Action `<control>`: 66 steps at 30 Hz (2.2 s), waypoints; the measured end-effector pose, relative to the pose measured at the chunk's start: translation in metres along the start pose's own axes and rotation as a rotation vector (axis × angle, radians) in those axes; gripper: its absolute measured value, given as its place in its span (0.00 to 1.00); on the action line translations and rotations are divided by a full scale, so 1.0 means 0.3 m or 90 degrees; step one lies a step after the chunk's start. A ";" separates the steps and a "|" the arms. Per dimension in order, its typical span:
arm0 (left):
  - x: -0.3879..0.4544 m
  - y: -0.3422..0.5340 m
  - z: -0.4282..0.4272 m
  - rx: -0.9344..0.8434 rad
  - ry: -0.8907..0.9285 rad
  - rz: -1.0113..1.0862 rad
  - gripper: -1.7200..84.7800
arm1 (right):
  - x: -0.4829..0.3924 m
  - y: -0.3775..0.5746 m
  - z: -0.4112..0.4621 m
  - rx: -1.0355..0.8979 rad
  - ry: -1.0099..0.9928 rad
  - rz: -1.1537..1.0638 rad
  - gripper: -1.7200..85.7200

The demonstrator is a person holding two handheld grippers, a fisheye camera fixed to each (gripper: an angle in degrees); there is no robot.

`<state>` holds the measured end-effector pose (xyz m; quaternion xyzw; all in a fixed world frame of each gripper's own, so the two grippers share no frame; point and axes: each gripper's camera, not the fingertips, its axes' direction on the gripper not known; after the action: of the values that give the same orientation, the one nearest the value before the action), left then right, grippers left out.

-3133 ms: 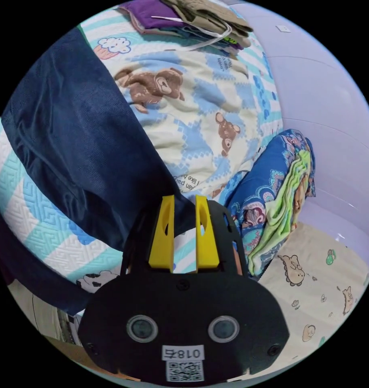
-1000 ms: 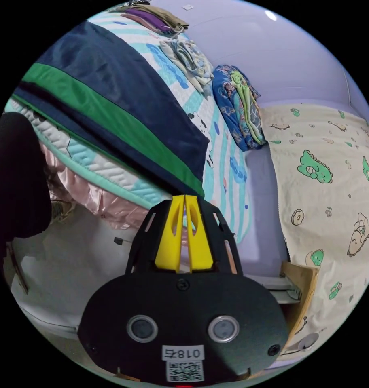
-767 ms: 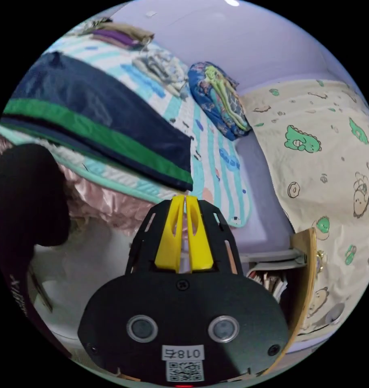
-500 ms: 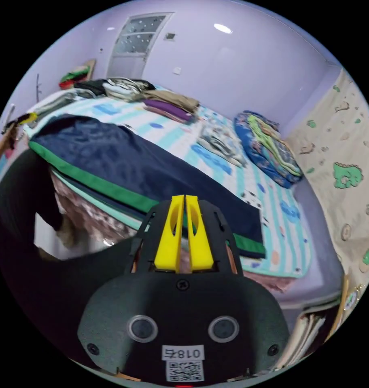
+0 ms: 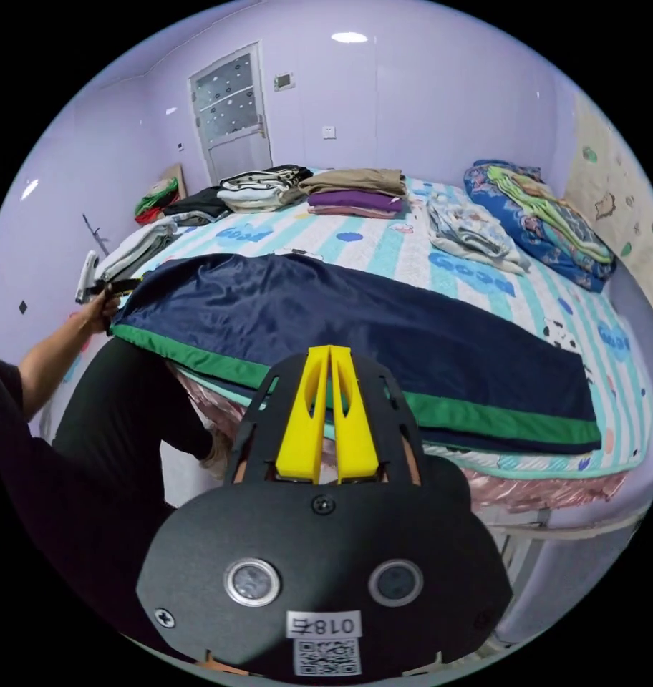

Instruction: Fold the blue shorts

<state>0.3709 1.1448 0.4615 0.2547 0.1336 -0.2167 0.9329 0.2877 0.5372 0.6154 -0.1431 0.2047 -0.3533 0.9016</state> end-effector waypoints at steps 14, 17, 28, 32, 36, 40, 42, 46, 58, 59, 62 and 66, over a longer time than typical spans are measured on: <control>0.285 -0.050 -0.304 0.145 -0.061 -0.002 0.08 | 0.229 0.119 -0.128 0.081 -0.034 0.140 0.02; 0.350 -0.135 -0.383 0.127 -0.140 0.020 0.08 | 0.288 0.140 -0.148 0.094 -0.048 0.170 0.02; 0.253 -0.256 -0.345 0.054 -0.109 -0.207 0.15 | 0.539 0.236 -0.332 0.172 -0.045 0.259 0.02; 0.561 -0.197 -0.501 0.114 -0.153 -0.195 0.15 | 0.766 0.368 -0.460 0.235 0.000 0.389 0.02; 0.991 -0.226 -0.491 0.099 -0.159 -0.088 0.14 | 1.008 0.530 -0.515 0.289 -0.029 0.526 0.03; 1.593 -0.351 -0.285 0.011 -0.145 0.138 0.13 | 1.198 0.587 -0.498 0.290 -0.079 0.574 0.05; 1.836 -0.406 -0.145 -0.042 -0.147 0.236 0.13 | 1.319 0.601 -0.467 0.274 -0.100 0.606 0.08; 2.268 -0.512 0.163 -0.124 -0.081 0.370 0.14 | 1.478 0.625 -0.397 0.244 -0.141 0.663 0.10; 2.898 -0.708 0.623 -0.253 -0.139 0.510 0.12 | 1.681 0.608 -0.296 0.183 -0.166 0.680 0.04; 2.929 -0.728 0.624 -0.253 -0.141 0.510 0.12 | 1.684 0.594 -0.300 0.172 -0.154 0.669 0.03; 3.009 -0.768 0.603 -0.250 -0.137 0.520 0.10 | 1.691 0.562 -0.327 0.168 -0.137 0.641 0.02; 3.080 -0.806 0.533 -0.212 -0.066 0.527 0.11 | 1.698 0.524 -0.392 0.198 -0.135 0.595 0.02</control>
<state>1.0831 0.5612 0.1619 0.1219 0.0068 0.1867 0.9748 0.6627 0.2811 0.3126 0.0646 0.0994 0.0787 0.9898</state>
